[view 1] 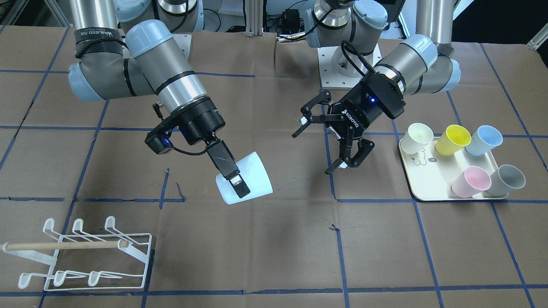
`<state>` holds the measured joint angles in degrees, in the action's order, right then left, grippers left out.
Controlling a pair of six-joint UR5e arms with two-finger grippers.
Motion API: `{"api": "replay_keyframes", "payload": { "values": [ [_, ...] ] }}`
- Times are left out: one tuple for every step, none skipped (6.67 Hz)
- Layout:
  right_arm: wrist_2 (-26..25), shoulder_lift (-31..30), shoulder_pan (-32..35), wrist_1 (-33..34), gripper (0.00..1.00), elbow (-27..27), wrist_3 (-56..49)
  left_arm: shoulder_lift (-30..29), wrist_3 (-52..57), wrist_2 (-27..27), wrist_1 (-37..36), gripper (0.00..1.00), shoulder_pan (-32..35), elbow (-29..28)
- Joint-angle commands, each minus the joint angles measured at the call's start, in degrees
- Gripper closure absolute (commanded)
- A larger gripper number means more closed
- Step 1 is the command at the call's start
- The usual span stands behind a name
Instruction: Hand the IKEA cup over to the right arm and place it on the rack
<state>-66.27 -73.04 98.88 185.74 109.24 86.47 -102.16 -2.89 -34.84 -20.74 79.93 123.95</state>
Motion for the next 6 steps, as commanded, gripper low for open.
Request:
{"api": "replay_keyframes", "payload": {
  "values": [
    [-0.26, -0.08, -4.29, -0.03, 0.73, -2.35, -14.5, 0.29, -0.09, -1.53, 5.4, 0.01, -2.14, -1.68],
    [-0.52, 0.44, -5.36, -0.2, 0.78, -5.15, -23.71, -0.06, -0.09, -8.68, 11.45, 0.01, -1.71, -6.13],
    [-3.57, 1.05, -6.5, -0.72, 0.81, -7.44, -32.5, -0.58, -0.09, -15.02, 19.86, 0.01, -0.75, -11.05],
    [-11.87, 2.63, -7.81, -0.73, 0.81, -8.94, -40.94, -0.15, -0.09, -23.87, 29.86, 0.01, 1.35, -15.45],
    [-15.52, 3.95, -8.35, -0.73, 0.8, -9.83, -49.21, -0.06, -0.18, -35.01, 42.23, 0.01, 5.72, -21.06],
    [-16.25, 5.18, -9.31, -0.82, 0.81, -11.06, -56.86, 0.03, -0.18, -43.73, 56.28, 0.01, 9.07, -26.25]
  ]
}}
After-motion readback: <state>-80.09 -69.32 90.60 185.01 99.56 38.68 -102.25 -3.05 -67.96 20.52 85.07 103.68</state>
